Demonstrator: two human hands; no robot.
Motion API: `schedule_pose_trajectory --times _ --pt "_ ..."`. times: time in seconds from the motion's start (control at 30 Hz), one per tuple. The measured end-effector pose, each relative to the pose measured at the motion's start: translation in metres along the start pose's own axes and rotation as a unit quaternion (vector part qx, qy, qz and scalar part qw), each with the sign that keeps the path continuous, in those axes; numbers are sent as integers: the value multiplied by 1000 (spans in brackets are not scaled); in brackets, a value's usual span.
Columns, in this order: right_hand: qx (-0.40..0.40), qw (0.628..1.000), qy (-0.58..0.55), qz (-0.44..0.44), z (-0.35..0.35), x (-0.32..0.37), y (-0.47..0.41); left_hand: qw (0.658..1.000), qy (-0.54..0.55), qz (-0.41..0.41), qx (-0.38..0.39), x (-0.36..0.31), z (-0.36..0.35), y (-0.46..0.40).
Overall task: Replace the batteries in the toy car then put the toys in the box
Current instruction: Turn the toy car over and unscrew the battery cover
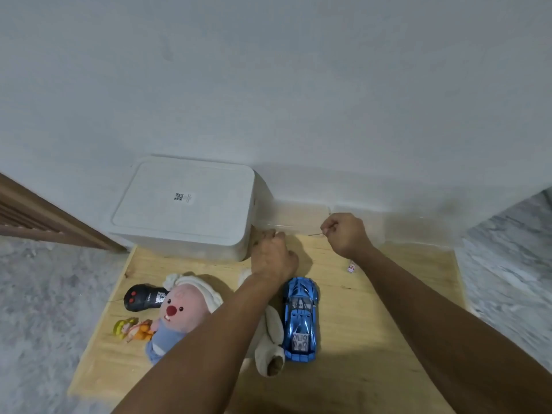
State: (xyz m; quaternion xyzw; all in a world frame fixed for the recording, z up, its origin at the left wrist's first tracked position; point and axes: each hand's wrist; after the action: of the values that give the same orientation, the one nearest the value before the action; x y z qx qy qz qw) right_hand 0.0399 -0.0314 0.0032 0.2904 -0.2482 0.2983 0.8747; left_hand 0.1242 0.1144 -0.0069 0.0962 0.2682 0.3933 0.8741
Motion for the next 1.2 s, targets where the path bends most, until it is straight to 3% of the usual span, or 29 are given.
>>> schedule_pose_trajectory --times 0.13,0.27,0.47,0.73,0.93,1.0,1.1,1.2 --pt "-31 997 -72 -13 7 -5 14 998 12 5 -68 -6 -7 21" --pt "-34 983 -177 -25 14 -13 24 998 40 50 -5 -17 -14 42" --pt "-12 971 -237 -12 24 -35 49 989 -30 122 77 -35 -43 72" --pt "3 957 -292 3 36 -62 87 983 -44 174 42 -51 -89 94" --pt "3 944 -328 16 48 -85 106 975 -120 186 22 -57 -105 103" --pt "-1 941 -338 19 52 -90 110 979 -84 188 20 -60 -104 103" --pt "-6 933 -358 29 61 -93 114 985 69 156 -17 -67 -99 100" --pt "-7 931 -363 44 67 -91 115 947 291 130 -43 -76 -83 101"
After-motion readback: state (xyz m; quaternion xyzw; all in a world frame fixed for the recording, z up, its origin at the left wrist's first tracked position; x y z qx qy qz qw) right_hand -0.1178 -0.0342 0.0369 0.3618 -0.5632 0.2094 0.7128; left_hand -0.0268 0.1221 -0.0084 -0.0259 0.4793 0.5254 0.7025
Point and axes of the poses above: each hand's wrist, its own y-axis away from the middle knuckle, its own z-axis out of the back of the hand, x = y × z, and after that the axes turned 6 degrees about x, right-handed
